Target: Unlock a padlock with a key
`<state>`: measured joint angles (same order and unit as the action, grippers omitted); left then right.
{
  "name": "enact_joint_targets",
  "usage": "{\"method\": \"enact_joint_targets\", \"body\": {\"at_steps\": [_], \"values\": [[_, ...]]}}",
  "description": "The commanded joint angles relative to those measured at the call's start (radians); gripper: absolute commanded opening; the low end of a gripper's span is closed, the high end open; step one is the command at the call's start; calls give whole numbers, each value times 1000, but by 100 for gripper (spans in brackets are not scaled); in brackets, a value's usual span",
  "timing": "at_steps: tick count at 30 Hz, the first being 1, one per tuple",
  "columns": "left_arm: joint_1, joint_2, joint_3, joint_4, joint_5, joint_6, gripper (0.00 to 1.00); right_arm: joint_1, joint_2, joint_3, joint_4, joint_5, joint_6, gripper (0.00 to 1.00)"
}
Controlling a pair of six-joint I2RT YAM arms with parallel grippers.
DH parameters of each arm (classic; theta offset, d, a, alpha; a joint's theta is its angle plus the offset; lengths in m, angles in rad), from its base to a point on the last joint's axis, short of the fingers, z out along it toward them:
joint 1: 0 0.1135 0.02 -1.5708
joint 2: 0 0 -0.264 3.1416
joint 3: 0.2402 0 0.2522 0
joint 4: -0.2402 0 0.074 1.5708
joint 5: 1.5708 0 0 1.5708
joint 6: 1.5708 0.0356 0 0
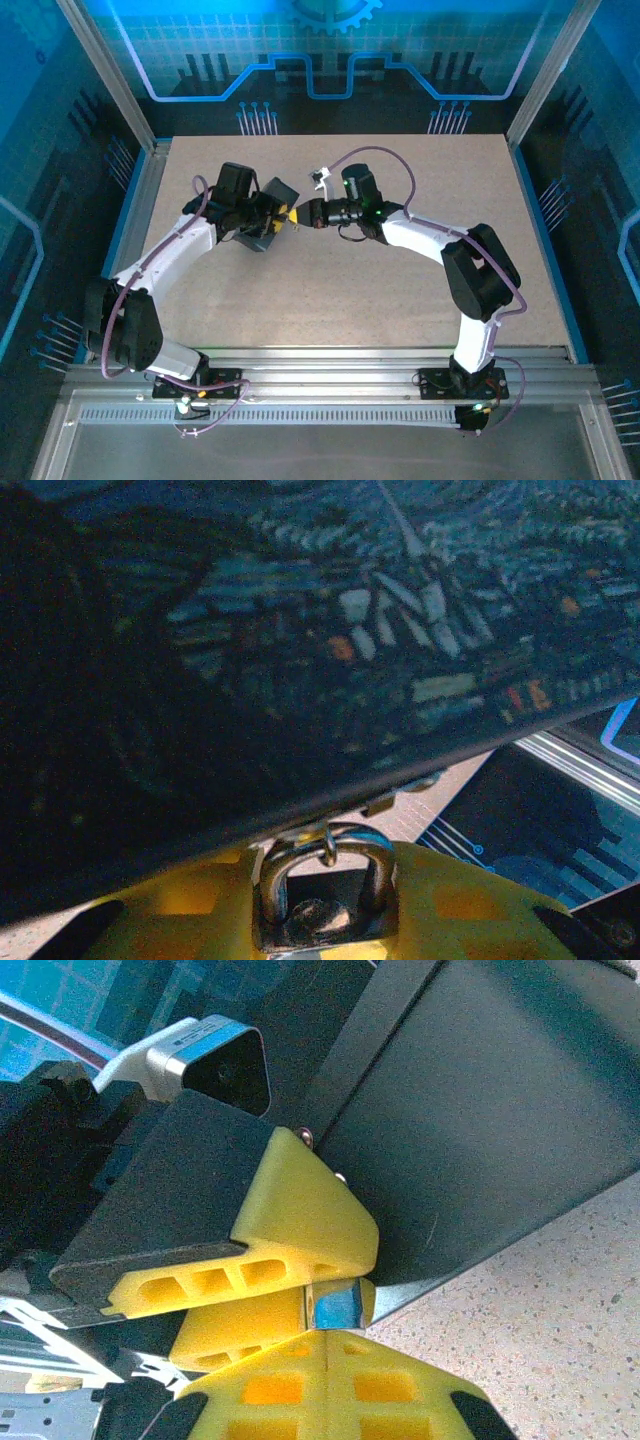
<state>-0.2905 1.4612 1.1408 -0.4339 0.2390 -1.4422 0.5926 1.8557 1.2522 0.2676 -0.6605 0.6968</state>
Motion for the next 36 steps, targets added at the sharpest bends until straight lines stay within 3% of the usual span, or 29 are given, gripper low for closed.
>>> {"method": "enact_joint_targets", "body": {"at_steps": [1, 6, 12, 23, 36], "values": [[-26, -29, 1, 36, 91, -2, 0, 57, 14, 37, 131, 14, 6, 0], [-15, -42, -17, 36, 74, -21, 0, 63, 17, 38, 105, 15, -6, 0], [7, -53, -24, 48, 71, -38, 0, 43, -3, 7, 63, 26, -13, 18], [28, -61, -26, 68, 77, -69, 0, 24, -36, -11, 57, 44, 0, 33], [44, -84, -43, 65, 69, -72, 0, -10, -93, -73, 57, 62, 10, 39]]}}
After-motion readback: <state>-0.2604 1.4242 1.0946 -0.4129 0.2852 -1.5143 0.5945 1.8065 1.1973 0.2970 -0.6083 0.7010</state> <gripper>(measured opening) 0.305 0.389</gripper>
